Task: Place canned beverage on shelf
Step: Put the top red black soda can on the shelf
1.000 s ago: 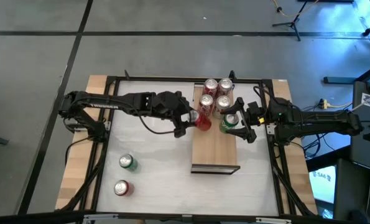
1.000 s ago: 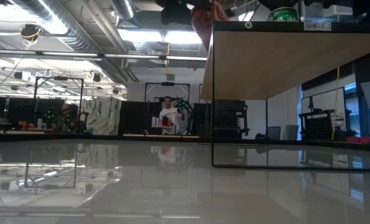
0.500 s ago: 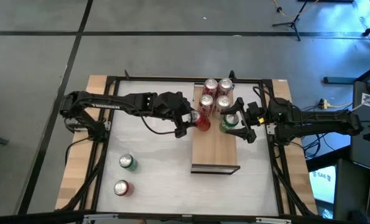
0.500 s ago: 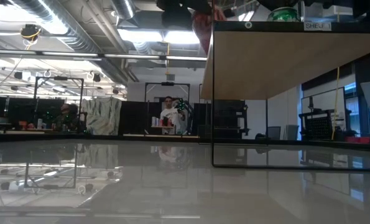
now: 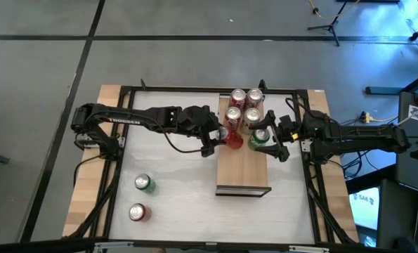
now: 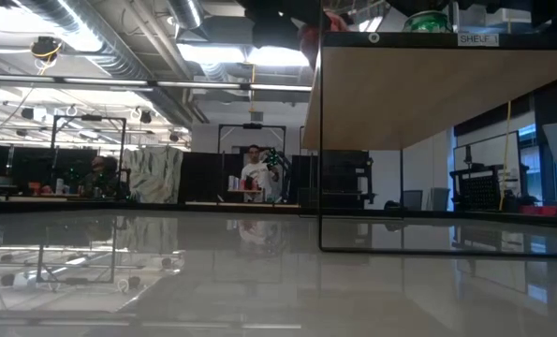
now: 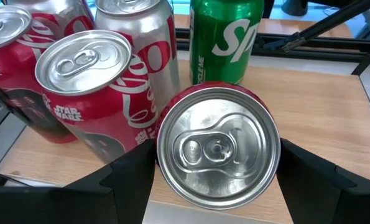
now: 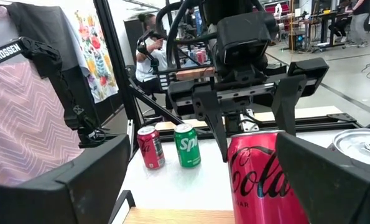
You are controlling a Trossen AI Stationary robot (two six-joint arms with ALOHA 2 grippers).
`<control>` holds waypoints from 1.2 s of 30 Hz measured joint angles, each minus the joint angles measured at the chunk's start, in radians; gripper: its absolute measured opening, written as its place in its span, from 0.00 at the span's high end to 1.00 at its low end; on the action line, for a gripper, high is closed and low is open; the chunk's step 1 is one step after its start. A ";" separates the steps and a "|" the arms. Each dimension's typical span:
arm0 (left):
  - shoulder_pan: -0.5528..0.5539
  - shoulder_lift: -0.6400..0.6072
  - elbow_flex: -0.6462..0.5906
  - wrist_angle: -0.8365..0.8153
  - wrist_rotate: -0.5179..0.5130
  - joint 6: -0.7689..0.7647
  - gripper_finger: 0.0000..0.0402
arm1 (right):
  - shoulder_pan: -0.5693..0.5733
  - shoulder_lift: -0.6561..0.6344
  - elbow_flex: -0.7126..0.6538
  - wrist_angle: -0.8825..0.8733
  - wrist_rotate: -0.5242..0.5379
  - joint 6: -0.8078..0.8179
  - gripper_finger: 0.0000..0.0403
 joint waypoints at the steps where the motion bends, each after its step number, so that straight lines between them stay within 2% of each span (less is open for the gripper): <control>1: 0.000 -0.001 0.000 0.003 0.000 0.000 0.32 | 0.000 0.000 0.000 0.000 0.003 0.000 0.01; 9: 0.000 -0.001 0.000 0.020 0.002 0.000 0.32 | 0.000 0.012 0.040 -0.019 0.058 -0.053 0.01; 18: -0.001 -0.002 -0.001 0.030 0.002 0.000 0.32 | 0.000 0.192 0.298 -0.372 0.162 -0.105 0.01; 24: -0.002 -0.002 -0.001 0.032 0.002 0.000 0.32 | 0.000 0.318 0.434 -0.527 0.173 -0.178 0.01; 30: -0.002 -0.003 -0.001 0.033 0.002 0.000 0.32 | 0.001 0.368 0.509 -0.533 0.175 -0.253 0.01; 36: -0.002 -0.004 -0.001 0.039 0.002 0.000 0.32 | 0.000 0.400 0.531 -0.503 0.296 -0.261 0.01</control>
